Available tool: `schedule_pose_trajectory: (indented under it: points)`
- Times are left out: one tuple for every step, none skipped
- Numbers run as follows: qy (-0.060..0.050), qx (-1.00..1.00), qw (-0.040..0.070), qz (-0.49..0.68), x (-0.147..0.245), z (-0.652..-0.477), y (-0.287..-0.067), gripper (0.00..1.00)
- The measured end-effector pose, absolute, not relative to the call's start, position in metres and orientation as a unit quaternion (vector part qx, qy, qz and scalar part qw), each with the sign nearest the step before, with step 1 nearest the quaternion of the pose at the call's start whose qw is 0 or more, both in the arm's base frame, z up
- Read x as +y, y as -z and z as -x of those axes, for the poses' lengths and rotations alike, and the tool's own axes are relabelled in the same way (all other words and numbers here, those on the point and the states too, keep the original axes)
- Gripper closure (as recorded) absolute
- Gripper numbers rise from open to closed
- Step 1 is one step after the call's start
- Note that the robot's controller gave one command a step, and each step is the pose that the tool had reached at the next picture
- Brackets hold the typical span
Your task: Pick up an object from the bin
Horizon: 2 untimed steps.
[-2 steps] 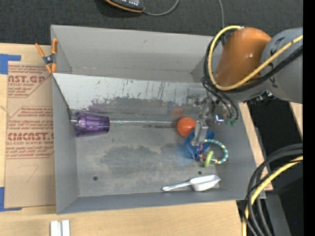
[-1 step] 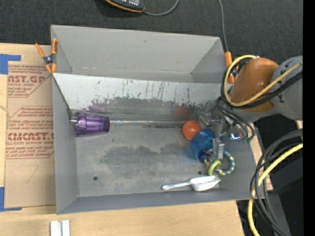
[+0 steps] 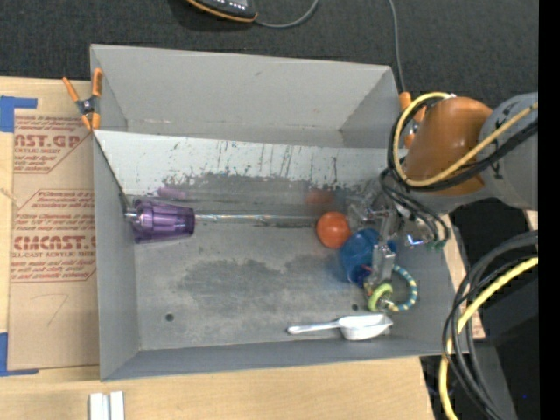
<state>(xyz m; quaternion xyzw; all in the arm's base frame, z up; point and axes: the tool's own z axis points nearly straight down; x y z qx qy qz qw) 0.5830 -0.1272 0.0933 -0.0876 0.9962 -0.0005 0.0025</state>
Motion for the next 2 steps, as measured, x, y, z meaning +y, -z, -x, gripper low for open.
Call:
schedule_pose_trajectory:
  points:
    - [0.001, 0.984, 0.008, 0.180, -0.127, -0.554, -0.101, 0.00]
    - [-0.001, 0.998, 0.004, -0.064, -0.114, -0.568, -0.077, 0.00]
